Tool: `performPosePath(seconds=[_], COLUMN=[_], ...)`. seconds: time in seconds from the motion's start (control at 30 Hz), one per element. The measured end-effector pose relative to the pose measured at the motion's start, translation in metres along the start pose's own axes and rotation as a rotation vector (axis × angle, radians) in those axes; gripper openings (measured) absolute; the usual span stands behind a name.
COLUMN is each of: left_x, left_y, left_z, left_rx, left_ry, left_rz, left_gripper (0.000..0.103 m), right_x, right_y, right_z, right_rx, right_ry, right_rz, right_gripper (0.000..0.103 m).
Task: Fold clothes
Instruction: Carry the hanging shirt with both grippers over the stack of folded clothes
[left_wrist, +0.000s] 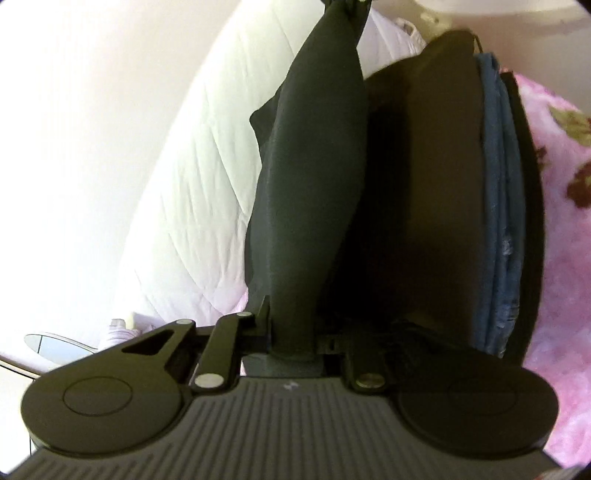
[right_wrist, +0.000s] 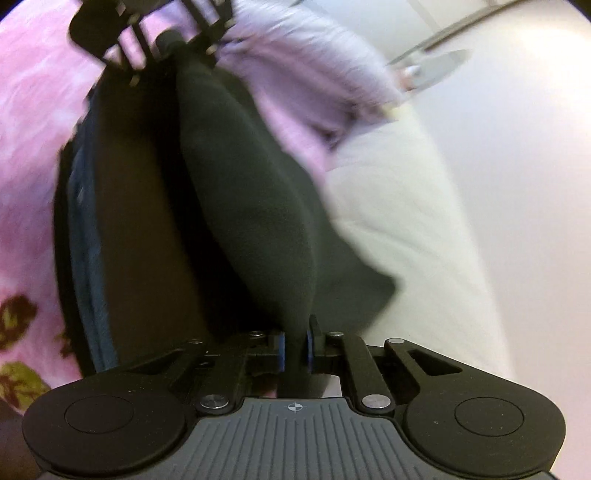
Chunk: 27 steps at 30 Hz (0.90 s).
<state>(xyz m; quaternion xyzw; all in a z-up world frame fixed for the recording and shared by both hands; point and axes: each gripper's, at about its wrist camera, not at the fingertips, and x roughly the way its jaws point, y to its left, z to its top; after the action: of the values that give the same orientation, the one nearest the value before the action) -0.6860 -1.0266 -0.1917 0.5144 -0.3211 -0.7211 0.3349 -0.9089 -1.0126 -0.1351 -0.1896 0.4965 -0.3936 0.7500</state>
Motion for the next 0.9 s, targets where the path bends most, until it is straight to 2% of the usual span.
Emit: performPosePath(seconds=[0.1, 0.17, 0.33, 0.43, 0.53, 0.6, 0.7, 0.73, 0.77, 0.8, 0.9], left_x=[0.004, 0.005, 0.002, 0.001, 0.003, 0.005, -0.010, -0.012, -0.013, 0.004, 0.004], left_y=[-0.032, -0.037, -0.033, -0.027, -0.022, -0.016, -0.006, -0.009, -0.012, -0.009, -0.029], left_z=[-0.011, -0.013, -0.020, -0.025, -0.026, -0.025, -0.024, -0.026, -0.027, -0.022, -0.028], left_rx=[0.056, 0.068, 0.079, 0.071, 0.049, 0.036, 0.009, 0.008, 0.007, 0.024, 0.070], left_ry=[0.028, 0.026, 0.038, 0.051, 0.052, 0.053, 0.004, 0.007, 0.009, 0.018, 0.023], left_rz=[-0.088, -0.067, -0.046, -0.054, -0.063, -0.060, 0.007, -0.009, -0.025, -0.054, -0.060], left_gripper=[0.014, 0.015, 0.025, 0.025, 0.018, 0.016, 0.015, 0.015, 0.015, 0.015, 0.015], right_x=[-0.003, 0.007, 0.004, 0.004, 0.018, 0.022, -0.003, -0.014, -0.017, -0.018, -0.006], right_y=[0.021, 0.043, 0.051, 0.051, 0.053, 0.045, 0.030, 0.026, 0.030, 0.035, 0.060], right_z=[-0.012, -0.021, -0.024, -0.022, -0.021, -0.021, -0.016, -0.014, -0.015, -0.018, -0.031], right_rx=[0.002, -0.022, -0.052, -0.114, -0.127, -0.078, -0.025, -0.006, -0.006, -0.008, -0.062], right_ry=[0.022, 0.044, 0.037, 0.043, 0.059, 0.066, 0.026, 0.013, 0.018, 0.026, 0.059], right_rz=[0.044, 0.085, 0.031, -0.009, 0.011, 0.050, -0.014, -0.038, -0.027, -0.010, 0.043], right_gripper=[0.009, 0.009, 0.009, 0.010, 0.009, 0.009, 0.008, 0.008, 0.008, 0.008, 0.008])
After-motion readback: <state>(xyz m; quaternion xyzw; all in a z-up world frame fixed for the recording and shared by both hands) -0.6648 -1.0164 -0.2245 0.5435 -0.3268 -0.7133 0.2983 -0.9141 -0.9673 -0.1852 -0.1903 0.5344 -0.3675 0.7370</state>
